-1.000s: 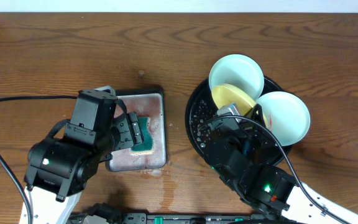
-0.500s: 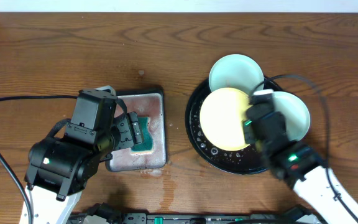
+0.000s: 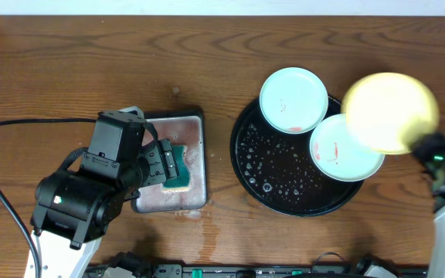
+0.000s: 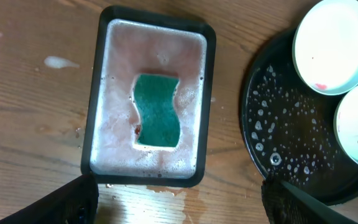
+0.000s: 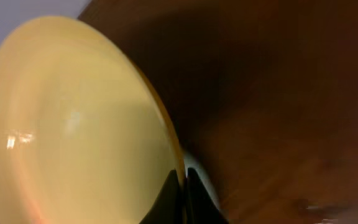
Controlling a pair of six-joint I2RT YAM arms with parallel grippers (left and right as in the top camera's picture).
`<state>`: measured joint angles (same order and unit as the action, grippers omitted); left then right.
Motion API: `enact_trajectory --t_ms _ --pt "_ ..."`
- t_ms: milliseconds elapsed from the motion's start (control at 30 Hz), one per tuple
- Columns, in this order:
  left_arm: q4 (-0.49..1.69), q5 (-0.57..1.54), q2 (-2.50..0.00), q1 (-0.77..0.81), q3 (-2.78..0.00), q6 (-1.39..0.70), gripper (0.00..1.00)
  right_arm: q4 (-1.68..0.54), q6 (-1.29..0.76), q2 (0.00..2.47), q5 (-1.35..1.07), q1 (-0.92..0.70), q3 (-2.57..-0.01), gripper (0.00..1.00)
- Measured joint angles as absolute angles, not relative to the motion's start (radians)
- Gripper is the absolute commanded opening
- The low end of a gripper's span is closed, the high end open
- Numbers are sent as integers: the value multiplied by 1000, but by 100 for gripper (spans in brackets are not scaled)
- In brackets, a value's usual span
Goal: Clean dirty plates on tray and stack at the side
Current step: 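Carry the yellow plate right and set it on the table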
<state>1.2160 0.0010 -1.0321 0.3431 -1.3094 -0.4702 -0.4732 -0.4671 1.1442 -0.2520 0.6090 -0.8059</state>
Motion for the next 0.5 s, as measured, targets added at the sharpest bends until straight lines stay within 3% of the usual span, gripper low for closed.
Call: enact_trajectory --t_ms 300,333,433,500 --pt "1217 1 -1032 343 -1309 -471 84 -330 -606 1482 -261 873 -809 2" --pt "1216 1 -1032 343 -1309 -470 84 -324 -606 1510 -258 882 -809 6" --pt "1216 1 -1032 343 -1309 -471 84 -309 -561 1568 -260 886 -809 45" --pt "1216 1 -1032 343 -1309 -471 85 -303 -529 1579 -262 881 -809 51"
